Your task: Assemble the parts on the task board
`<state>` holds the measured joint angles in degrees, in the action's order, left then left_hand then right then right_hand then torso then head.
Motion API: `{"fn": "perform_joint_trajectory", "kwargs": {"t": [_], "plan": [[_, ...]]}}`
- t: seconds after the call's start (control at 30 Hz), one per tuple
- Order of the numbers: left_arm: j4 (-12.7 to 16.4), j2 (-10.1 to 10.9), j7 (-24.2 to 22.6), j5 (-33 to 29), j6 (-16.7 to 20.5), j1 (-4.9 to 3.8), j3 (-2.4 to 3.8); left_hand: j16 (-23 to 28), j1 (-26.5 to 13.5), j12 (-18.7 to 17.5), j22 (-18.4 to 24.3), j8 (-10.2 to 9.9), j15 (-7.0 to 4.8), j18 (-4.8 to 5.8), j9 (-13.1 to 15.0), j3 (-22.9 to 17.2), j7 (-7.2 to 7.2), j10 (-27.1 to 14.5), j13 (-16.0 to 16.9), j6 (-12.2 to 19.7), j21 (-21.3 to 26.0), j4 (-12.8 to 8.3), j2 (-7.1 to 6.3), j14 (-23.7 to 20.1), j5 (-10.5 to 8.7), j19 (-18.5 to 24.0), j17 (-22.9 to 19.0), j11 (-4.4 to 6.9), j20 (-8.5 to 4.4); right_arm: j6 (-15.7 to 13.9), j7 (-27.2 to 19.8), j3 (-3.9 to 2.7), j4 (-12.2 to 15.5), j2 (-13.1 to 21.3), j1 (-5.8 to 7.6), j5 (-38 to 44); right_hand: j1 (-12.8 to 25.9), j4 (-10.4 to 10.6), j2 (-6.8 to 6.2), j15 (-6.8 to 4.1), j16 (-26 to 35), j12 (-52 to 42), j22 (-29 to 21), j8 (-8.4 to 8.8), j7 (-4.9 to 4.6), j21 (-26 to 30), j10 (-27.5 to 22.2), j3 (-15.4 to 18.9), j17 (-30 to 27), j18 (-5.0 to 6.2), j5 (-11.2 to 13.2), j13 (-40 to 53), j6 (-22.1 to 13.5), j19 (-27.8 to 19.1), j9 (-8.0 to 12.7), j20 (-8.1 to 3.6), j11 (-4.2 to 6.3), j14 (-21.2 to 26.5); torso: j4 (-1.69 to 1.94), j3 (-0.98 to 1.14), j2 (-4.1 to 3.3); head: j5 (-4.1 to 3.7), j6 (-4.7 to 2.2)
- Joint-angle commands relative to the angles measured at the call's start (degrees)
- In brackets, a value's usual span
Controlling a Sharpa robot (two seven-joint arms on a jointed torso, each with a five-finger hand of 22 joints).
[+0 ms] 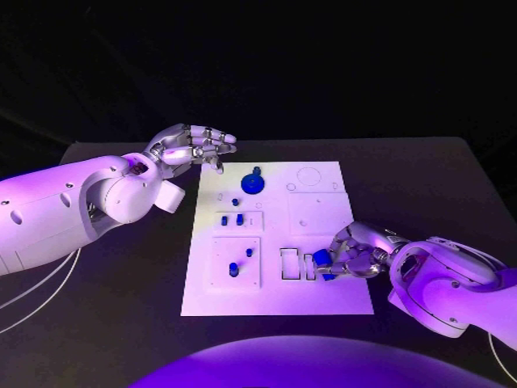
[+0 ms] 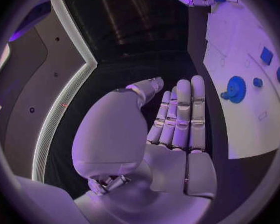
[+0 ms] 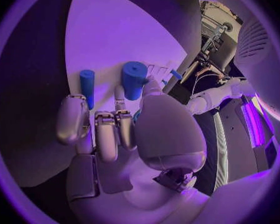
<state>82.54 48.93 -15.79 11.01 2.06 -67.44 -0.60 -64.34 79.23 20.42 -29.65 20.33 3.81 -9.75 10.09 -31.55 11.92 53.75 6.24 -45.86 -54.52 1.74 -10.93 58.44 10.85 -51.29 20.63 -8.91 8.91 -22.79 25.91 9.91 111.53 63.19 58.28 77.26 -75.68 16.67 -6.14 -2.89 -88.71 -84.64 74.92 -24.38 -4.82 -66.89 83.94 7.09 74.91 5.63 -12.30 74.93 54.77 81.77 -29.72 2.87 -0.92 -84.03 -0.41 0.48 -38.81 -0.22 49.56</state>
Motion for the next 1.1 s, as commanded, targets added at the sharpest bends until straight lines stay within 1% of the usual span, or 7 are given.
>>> {"fn": "perform_joint_trajectory", "kwargs": {"t": [0.03, 0.17, 0.43, 0.6, 0.77, 0.93, 1.1], "plan": [[0.17, -0.05, -0.11, -0.06, -1.10, -0.02, 0.04, 0.18, -0.14, 0.27, 0.07, 0.21, 0.34, -0.83, 0.06, 0.26, 1.06, -0.35, 0.06, 0.38, 0.30, 0.06, 0.21, 0.00, 0.27, 0.01, -0.07, 0.01, 0.40, 3.74, 3.86, 0.57, -0.47, -0.08, -0.64, 1.62, -0.73, -0.12, -0.11, -0.41, -0.32, -0.10, 1.46, 0.28, 0.04, -0.37, 2.96, -0.20, 11.07, -0.81, -0.03, 10.27, 0.41, 0.20, 0.10, -0.03, 0.53, -5.20, -0.01, 0.02, -0.01, -0.10, -0.05], [0.18, -0.07, -0.06, -0.05, -1.17, -0.02, 0.04, 0.18, -0.14, 0.27, 0.07, 0.21, 0.34, -0.83, 0.06, 0.26, 1.06, -0.35, 0.06, 0.38, 0.30, 0.06, 0.21, 0.00, 0.27, 0.01, -0.07, 0.01, 0.40, 3.18, 4.51, 0.57, -0.43, 0.05, -0.65, 2.15, -2.20, -0.21, 0.27, -0.55, -0.29, -0.10, 1.54, 0.19, 0.24, -0.34, 3.00, -0.49, 10.98, -0.80, -0.07, 10.33, 1.12, 0.21, 0.36, -0.13, 0.70, -5.18, -0.03, 0.02, 0.01, -0.09, -0.09], [0.12, -0.14, 0.02, -0.01, -1.24, -0.02, 0.03, 0.18, -0.13, 0.29, 0.08, 0.23, 0.34, -0.84, 0.07, 0.26, 1.06, -0.41, 0.05, 0.41, 0.31, 0.04, 0.20, -0.01, 0.27, 0.02, -0.07, 0.01, 0.40, -0.05, 4.93, 0.48, 0.47, 0.91, -0.45, -1.53, -5.02, -0.11, 2.26, -0.99, -0.33, -0.57, 1.77, 0.36, 0.91, -0.36, 3.40, -2.62, 11.19, -0.81, -0.17, 10.84, 2.92, 0.30, 1.11, -0.47, 1.28, -5.22, -0.03, 0.02, 0.00, -0.34, -0.13], [0.03, -0.29, 0.03, 0.00, -1.27, -0.02, 0.03, 0.18, -0.08, 0.31, 0.09, 0.25, 0.34, -0.84, 0.07, 0.24, 1.06, -0.46, 0.05, 0.42, 0.31, 0.00, 0.21, -0.02, 0.29, 0.02, -0.08, 0.01, 0.40, -2.57, 3.86, 0.41, 1.16, 1.45, 0.85, -8.39, -5.01, -0.04, 3.41, -1.35, -0.41, -0.95, 2.07, 0.34, 1.41, -0.70, 3.70, -3.28, 11.54, -0.88, -0.14, 11.21, 4.14, 0.47, 1.25, -0.76, 1.71, -5.29, 0.02, 0.00, 0.05, -0.61, -0.28], [-0.09, -0.48, 0.04, 0.01, -1.31, -0.02, 0.02, 0.18, -0.08, 0.31, 0.09, 0.25, 0.34, -0.84, 0.07, 0.24, 1.06, -0.46, 0.05, 0.42, 0.31, 0.00, 0.21, -0.02, 0.29, 0.02, -0.08, 0.01, 0.40, -4.30, 2.11, 0.38, 2.04, 1.96, 2.68, -13.63, -4.44, 0.03, 3.90, -1.54, -0.47, -1.28, 2.29, 0.35, 1.65, -0.98, 3.93, -3.37, 11.78, -0.95, -0.07, 11.52, 4.78, 0.61, 1.31, -0.95, 1.93, -5.34, 0.08, -0.03, 0.04, -0.75, -0.38], [-0.18, -0.60, 0.04, 0.01, -1.35, -0.02, 0.01, 0.18, -0.08, 0.31, 0.09, 0.25, 0.34, -0.84, 0.07, 0.24, 1.06, -0.46, 0.05, 0.42, 0.31, 0.00, 0.21, -0.02, 0.29, 0.02, -0.08, 0.01, 0.40, -4.94, 1.08, 0.37, 2.72, 2.16, 3.91, -16.17, -3.76, 0.05, 4.04, -1.71, -0.51, -1.46, 2.44, 0.37, 1.84, -1.14, 4.08, -3.27, 11.91, -0.98, -0.04, 11.70, 5.28, 0.70, 1.36, -1.11, 2.12, -5.36, 0.05, -0.05, 0.04, -0.79, -0.49], [-0.20, -0.64, 0.03, 0.01, -1.36, -0.01, 0.00, 0.18, -0.08, 0.31, 0.09, 0.25, 0.34, -0.84, 0.07, 0.24, 1.06, -0.46, 0.05, 0.42, 0.31, 0.00, 0.21, -0.02, 0.29, 0.02, -0.08, 0.01, 0.40, -4.54, 0.46, 0.37, 3.11, 1.82, 4.38, -18.00, -2.63, 0.08, 4.14, -1.84, -0.56, -1.59, 2.59, 0.48, 1.95, -1.26, 4.19, -2.98, 12.11, -1.02, -0.01, 11.84, 5.66, 0.78, 1.43, -1.26, 2.23, -5.40, 0.04, -0.07, 0.00, -0.79, -0.45]]}}
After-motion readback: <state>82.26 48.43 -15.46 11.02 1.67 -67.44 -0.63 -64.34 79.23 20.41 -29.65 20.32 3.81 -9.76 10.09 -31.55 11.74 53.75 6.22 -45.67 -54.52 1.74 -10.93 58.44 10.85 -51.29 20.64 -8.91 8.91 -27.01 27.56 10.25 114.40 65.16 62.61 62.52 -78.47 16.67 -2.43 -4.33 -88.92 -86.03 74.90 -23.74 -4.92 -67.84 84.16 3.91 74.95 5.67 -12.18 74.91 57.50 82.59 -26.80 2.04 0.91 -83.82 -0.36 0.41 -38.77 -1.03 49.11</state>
